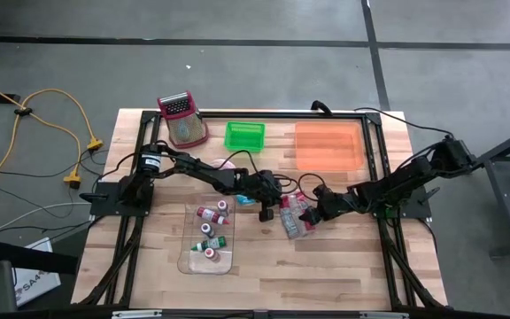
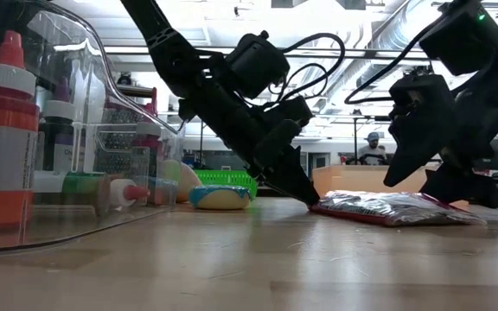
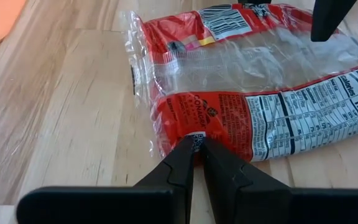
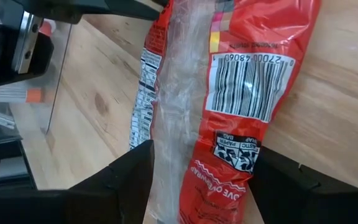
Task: Pick & Place Food Item
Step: Put the popcorn bag into the orange bin
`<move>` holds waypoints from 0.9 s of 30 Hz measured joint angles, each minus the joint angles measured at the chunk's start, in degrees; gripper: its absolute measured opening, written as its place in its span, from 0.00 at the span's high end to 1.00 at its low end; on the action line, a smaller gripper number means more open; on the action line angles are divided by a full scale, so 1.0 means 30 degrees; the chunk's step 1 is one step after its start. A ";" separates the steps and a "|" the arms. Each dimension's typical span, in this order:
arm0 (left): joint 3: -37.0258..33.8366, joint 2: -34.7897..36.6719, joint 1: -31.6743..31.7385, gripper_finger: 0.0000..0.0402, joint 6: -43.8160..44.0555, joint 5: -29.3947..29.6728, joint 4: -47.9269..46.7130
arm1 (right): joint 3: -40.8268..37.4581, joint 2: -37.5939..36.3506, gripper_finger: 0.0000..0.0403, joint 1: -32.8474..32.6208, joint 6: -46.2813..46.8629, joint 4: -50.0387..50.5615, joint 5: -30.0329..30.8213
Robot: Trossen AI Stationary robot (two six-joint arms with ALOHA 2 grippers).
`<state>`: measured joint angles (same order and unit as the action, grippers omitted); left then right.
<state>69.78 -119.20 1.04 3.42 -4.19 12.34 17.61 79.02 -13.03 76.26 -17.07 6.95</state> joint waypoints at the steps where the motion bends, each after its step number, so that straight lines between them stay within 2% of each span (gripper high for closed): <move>1: 0.0000 0.0000 0.0000 0.92 0.0000 0.0000 0.0000 | 0.0003 -0.0007 0.43 0.0004 -0.0004 -0.0032 -0.0113; 4: 0.0000 0.0000 0.0000 0.92 0.0000 0.0000 0.0000 | 0.0007 -0.0007 0.48 0.0012 0.0063 -0.0105 -0.0506; 15: 0.0007 0.0000 -0.0015 0.92 -0.0007 -0.0062 -0.0007 | 0.0007 -0.0007 0.76 0.0011 -0.0025 -0.0004 -0.1141; 27: 0.0015 0.0000 -0.0015 0.92 -0.0007 -0.0058 0.0000 | 0.0029 -0.0051 0.91 0.0004 -0.1067 -0.0189 -0.1404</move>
<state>69.82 -119.20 0.99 3.40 -4.36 12.34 17.69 78.87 -13.02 73.06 -17.64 2.74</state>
